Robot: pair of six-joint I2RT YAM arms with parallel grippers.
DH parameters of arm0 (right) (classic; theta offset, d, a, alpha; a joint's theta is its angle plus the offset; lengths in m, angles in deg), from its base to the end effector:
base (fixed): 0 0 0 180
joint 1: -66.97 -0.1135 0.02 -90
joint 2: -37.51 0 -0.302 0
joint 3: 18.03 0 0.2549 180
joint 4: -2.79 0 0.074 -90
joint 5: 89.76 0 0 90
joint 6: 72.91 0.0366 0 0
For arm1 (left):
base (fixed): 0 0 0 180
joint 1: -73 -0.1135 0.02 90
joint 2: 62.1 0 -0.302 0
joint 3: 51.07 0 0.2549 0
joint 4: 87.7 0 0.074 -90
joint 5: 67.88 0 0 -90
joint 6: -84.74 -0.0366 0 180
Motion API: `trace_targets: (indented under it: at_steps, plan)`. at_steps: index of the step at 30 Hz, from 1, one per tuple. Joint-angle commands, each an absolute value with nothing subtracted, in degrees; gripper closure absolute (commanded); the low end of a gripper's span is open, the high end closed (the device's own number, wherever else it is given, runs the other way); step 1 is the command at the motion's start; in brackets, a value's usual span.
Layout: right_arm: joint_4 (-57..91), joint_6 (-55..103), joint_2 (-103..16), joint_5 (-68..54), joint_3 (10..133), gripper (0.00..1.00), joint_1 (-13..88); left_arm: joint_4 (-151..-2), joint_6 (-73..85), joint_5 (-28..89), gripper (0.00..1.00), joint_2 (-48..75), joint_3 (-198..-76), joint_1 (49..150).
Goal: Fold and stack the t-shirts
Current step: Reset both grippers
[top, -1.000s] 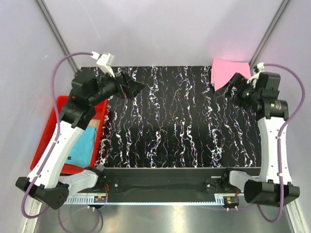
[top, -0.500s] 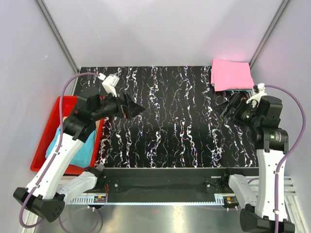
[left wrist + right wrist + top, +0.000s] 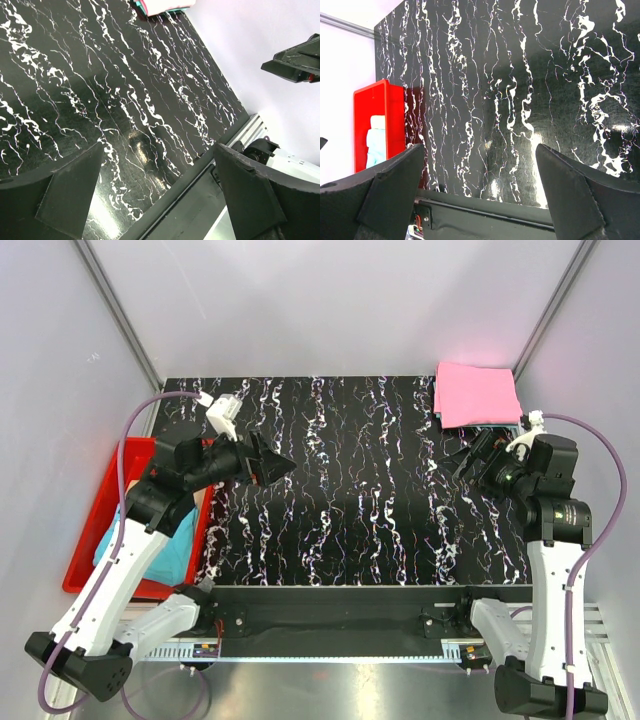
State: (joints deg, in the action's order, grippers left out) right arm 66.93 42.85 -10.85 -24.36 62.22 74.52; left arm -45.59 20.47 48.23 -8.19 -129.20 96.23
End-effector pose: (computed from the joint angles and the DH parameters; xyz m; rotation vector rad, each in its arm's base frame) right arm 0.1274 -0.0015 0.4166 0.3649 2.1126 0.6440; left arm 0.1556 -0.0843 0.4293 0.2867 1.9574 -1.0001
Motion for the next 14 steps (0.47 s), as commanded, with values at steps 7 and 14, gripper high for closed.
trace_targets:
  at_steps: [7, 14]
  plan:
    - [67.5, 43.1, -10.2, -23.2, 64.1, 0.00, 74.4, -47.2, 20.8, 48.6, 0.01, -9.4, -130.8, 96.0]
    - [67.5, 42.7, -9.8, -22.8, 64.6, 0.00, 74.4, -47.7, 21.0, 49.3, 0.01, -8.2, -131.7, 95.9]
